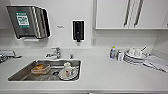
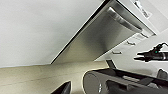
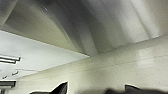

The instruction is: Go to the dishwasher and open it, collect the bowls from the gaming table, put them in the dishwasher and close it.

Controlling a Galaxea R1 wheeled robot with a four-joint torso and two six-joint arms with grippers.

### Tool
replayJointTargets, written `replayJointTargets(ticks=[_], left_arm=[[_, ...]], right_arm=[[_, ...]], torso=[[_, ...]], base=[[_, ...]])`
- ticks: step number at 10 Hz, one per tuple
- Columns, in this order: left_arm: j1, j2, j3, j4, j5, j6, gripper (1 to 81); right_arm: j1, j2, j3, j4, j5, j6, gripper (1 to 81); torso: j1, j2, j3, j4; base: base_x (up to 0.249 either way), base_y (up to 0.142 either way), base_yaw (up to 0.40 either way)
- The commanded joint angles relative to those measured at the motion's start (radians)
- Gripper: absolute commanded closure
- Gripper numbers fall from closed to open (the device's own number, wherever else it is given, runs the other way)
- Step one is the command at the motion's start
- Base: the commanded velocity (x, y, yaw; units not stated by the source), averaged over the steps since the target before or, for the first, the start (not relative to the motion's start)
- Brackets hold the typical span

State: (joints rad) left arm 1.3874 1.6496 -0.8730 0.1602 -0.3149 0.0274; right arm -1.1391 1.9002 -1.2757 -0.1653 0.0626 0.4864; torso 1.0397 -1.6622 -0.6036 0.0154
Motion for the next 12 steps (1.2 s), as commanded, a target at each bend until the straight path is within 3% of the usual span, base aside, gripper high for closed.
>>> replayJointTargets(ticks=[1, 3, 4, 7, 8, 10, 11, 12], left_arm=[[-0.055, -0.057, 0.031, 0.022, 0.020, 0.006, 1.0], [-0.055, -0.052, 0.029, 0.024, 0.022, 0.006, 1.0], [-0.055, -0.057, 0.029, 0.024, 0.020, 0.011, 1.0], [-0.054, -0.111, 0.071, 0.027, -0.020, 0.016, 1.0], [-0.055, -0.124, 0.086, 0.036, -0.030, 0.016, 1.0], [-0.055, -0.132, 0.091, 0.039, -0.070, 0.014, 1.0], [-0.055, -0.129, 0.092, 0.039, -0.072, 0.012, 1.0], [-0.055, -0.126, 0.092, 0.044, -0.078, 0.012, 1.0]], right_arm=[[0.297, -0.138, 0.167, 0.001, -0.231, 0.136, 1.0], [0.408, -0.162, 0.200, 0.004, -0.317, 0.173, 1.0], [0.454, -0.165, 0.210, 0.006, -0.349, 0.193, 1.0], [0.546, -0.165, 0.228, 0.009, -0.417, 0.239, 1.0], [0.569, -0.165, 0.234, 0.009, -0.440, 0.251, 1.0], [0.609, -0.165, 0.240, 0.010, -0.460, 0.270, 1.0], [0.621, -0.166, 0.247, 0.009, -0.460, 0.278, 1.0], [0.637, -0.166, 0.254, 0.010, -0.461, 0.282, 1.0]], torso=[[0.000, 0.000, 0.000, 0.000], [-0.002, 0.001, 0.000, 0.000], [0.063, -0.099, 0.000, 0.000], [0.091, -0.145, 0.000, 0.000], [0.048, -0.078, 0.000, 0.000], [0.081, -0.132, 0.000, 0.000], [0.085, -0.137, -0.094, 0.000], [0.088, -0.142, -0.099, 0.000]], base=[[0.000, 0.000, 0.000], [0.000, 0.000, 0.000], [0.000, 0.000, 0.000], [0.000, 0.000, 0.000], [0.000, 0.000, 0.000], [0.000, 0.000, 0.000], [0.000, 0.000, 0.000], [0.000, 0.000, 0.000]])
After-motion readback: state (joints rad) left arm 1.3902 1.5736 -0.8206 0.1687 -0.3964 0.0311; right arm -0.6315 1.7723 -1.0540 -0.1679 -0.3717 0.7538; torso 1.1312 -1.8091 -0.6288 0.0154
